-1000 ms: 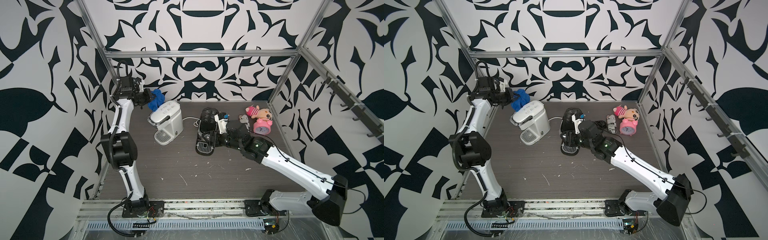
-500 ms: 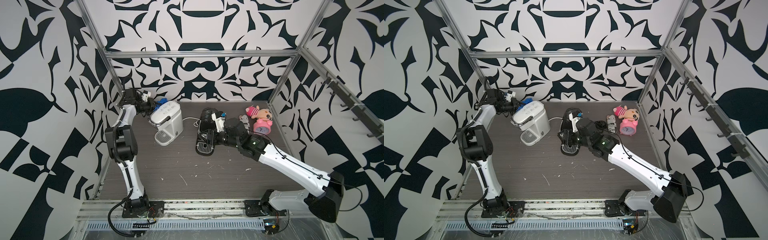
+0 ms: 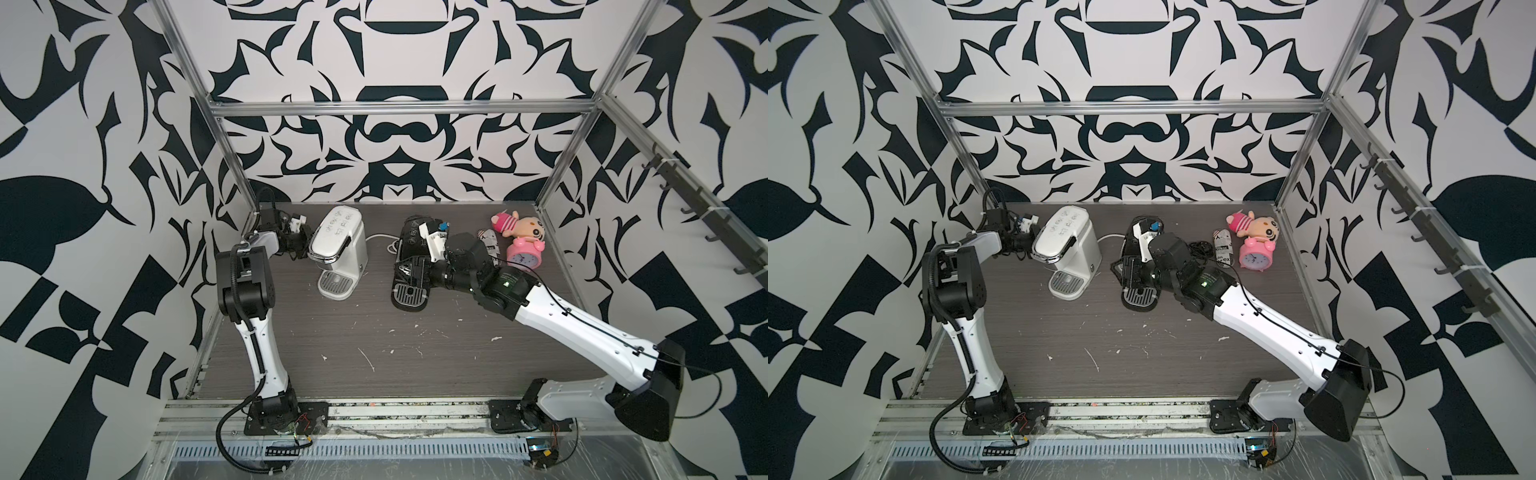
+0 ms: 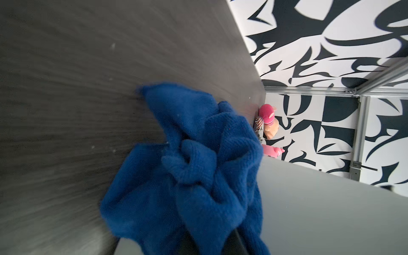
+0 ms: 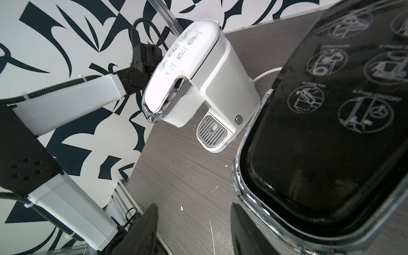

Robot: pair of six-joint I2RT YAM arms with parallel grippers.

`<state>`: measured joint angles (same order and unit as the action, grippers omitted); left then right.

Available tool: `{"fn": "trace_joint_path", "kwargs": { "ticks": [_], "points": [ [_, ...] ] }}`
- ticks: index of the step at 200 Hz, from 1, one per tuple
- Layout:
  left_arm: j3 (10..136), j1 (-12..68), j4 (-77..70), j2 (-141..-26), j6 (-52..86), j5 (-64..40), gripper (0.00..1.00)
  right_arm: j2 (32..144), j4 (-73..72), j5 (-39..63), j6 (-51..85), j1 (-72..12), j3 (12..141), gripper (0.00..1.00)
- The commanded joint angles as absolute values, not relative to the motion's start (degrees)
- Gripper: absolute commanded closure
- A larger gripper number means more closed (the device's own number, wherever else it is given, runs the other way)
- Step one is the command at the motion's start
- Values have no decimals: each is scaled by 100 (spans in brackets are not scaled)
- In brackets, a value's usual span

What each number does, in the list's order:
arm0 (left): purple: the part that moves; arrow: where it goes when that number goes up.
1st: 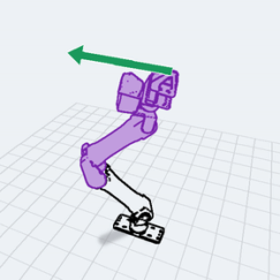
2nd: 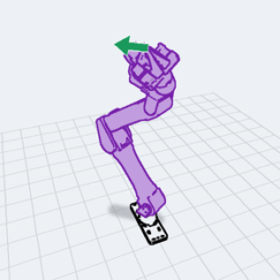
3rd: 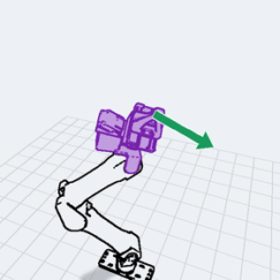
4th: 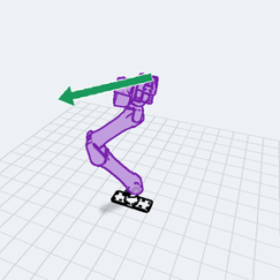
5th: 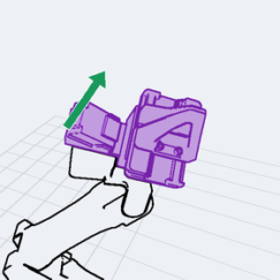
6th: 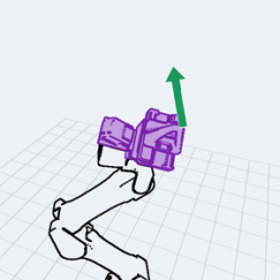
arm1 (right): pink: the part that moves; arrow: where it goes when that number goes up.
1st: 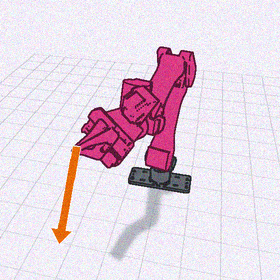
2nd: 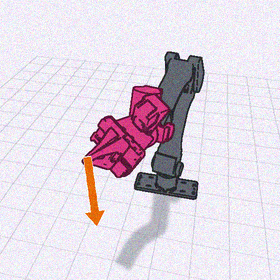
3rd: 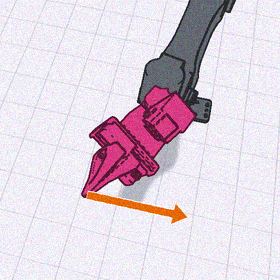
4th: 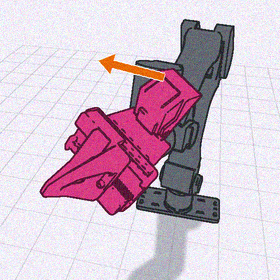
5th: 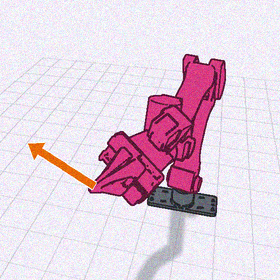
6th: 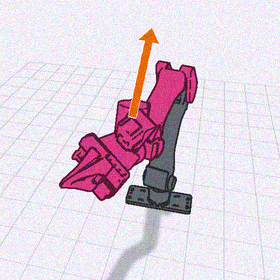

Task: Wipe the surface of a coffee machine
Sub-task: Wipe the dirt from the surface of the coffee machine.

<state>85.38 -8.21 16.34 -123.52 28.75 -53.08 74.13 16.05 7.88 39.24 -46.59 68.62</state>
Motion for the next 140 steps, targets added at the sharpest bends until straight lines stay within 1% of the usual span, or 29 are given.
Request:
{"fn": "trace_joint_path", "kwargs": {
  "ticks": [1, 26, 81, 105, 140],
  "points": [
    [8192, -734, 1484, -12480, 2968, -5446, 100, 7198, 1450, 716, 3918, -4697, 6903, 44],
    [8201, -769, 1459, -12381, 3101, -5476, 100, 7199, 1468, 695, 3907, -4700, 6943, 44],
    [8639, -906, 1314, -11400, 3663, -5515, 100, 7242, 1470, 679, 3892, -4737, 7041, 44],
    [8080, -854, 954, -11366, 3797, -5392, 100, 7207, 1453, 632, 3877, -4758, 7022, 44],
    [6996, -847, 317, -11752, 4004, -5160, 100, 7171, 1483, 615, 3883, -4792, 7009, 44]
  ]
}}
